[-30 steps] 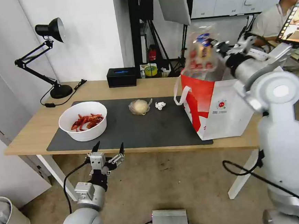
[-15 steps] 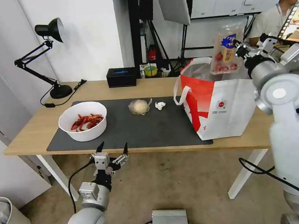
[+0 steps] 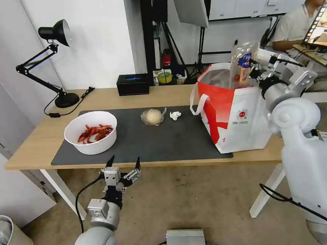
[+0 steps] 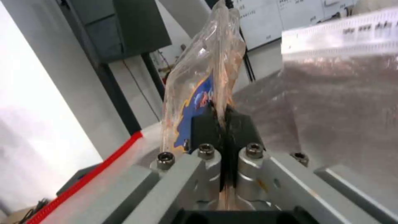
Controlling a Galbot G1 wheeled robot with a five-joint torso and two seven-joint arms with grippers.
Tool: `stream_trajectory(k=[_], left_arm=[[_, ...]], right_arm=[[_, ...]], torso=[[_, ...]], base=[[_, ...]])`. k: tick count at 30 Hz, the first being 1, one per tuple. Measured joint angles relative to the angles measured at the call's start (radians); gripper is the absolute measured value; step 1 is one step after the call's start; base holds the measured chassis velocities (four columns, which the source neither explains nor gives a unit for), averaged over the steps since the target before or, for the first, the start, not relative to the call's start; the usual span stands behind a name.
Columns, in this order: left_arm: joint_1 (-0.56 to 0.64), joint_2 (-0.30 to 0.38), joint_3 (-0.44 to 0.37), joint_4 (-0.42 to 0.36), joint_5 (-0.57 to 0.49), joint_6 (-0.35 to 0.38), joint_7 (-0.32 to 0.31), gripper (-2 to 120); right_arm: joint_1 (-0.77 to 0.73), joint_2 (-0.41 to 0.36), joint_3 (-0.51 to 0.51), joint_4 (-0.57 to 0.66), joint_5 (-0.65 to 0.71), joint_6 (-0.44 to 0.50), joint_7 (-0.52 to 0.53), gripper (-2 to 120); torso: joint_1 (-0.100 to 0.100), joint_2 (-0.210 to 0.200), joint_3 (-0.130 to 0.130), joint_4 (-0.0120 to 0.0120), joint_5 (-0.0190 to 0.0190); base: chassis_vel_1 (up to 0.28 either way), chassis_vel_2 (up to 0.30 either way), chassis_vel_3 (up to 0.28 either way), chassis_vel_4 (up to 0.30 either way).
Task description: Pick up the trash from the table and place it into the takeout bag.
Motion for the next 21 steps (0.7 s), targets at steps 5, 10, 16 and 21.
stream_trajectory(k=[5, 10, 16, 21], left_arm=[[0.002, 0.001, 0.000, -0.007, 0.000, 0.000, 0.000, 100], [0.007, -0.001, 0.004, -0.009, 0.005, 0.000, 0.000, 100], [0.008, -0.001, 0.005, -0.008, 0.009, 0.000, -0.001, 100], [0.006, 0.001, 0.004, -0.008, 0.009, 0.000, -0.001, 100]], right_arm=[[-0.019, 0.000, 0.001, 0.020, 0.011, -0.007, 0.015, 0], [-0.031, 0.000, 0.010, 0.044, 0.079, -0.032, 0.057, 0], [-0.040, 0.002, 0.018, 0.061, 0.141, -0.052, 0.084, 25], [-0.031, -0.001, 0.016, 0.060, 0.153, -0.062, 0.084, 43]], torso=[[0.000, 0.000, 0.000, 0.0000, 0.0000], [0.000, 0.000, 0.000, 0.0000, 0.0000], [0.000, 0.000, 0.000, -0.0001, 0.0000], [0.000, 0.000, 0.000, 0.0000, 0.0000]], base=[[0.000, 0.000, 0.000, 0.000], [0.000, 0.000, 0.000, 0.000], [0.000, 0.000, 0.000, 0.000], [0.000, 0.000, 0.000, 0.000]])
